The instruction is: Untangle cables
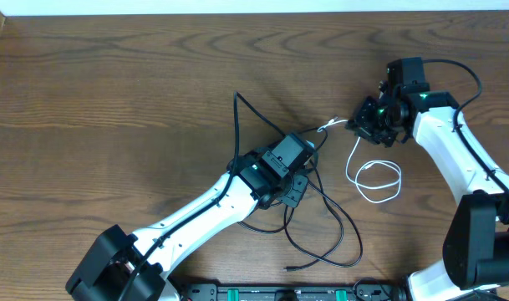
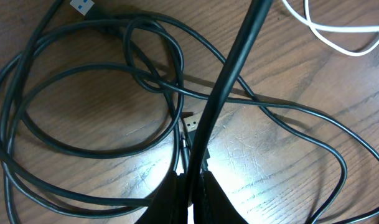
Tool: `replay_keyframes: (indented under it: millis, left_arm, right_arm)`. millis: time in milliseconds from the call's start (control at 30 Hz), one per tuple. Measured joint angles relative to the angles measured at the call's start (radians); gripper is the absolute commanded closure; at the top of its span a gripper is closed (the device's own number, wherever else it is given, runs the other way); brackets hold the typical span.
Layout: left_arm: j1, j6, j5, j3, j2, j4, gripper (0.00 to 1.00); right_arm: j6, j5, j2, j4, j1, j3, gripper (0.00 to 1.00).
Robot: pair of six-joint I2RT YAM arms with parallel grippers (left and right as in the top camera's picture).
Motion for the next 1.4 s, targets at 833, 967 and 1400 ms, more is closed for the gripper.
replay_keyframes:
  millis: [833, 967, 1400]
  left_arm:
    - [0.000, 0.000, 0.000, 0.000, 0.000, 0.018, 0.92]
    - [0.000, 0.000, 0.000, 0.000, 0.000, 0.018, 0.93]
    - [0.000, 0.000, 0.000, 0.000, 0.000, 0.018, 0.92]
  right_arm:
    - [0.135, 0.117, 0.046, 0.119, 0.071, 0.000, 0.99]
    - [0.087, 0.126, 0.034, 0.120, 0.033, 0.000, 0.99]
    - [0.046, -0.008, -0.118, -0.010, 0.014, 0.002, 0.44]
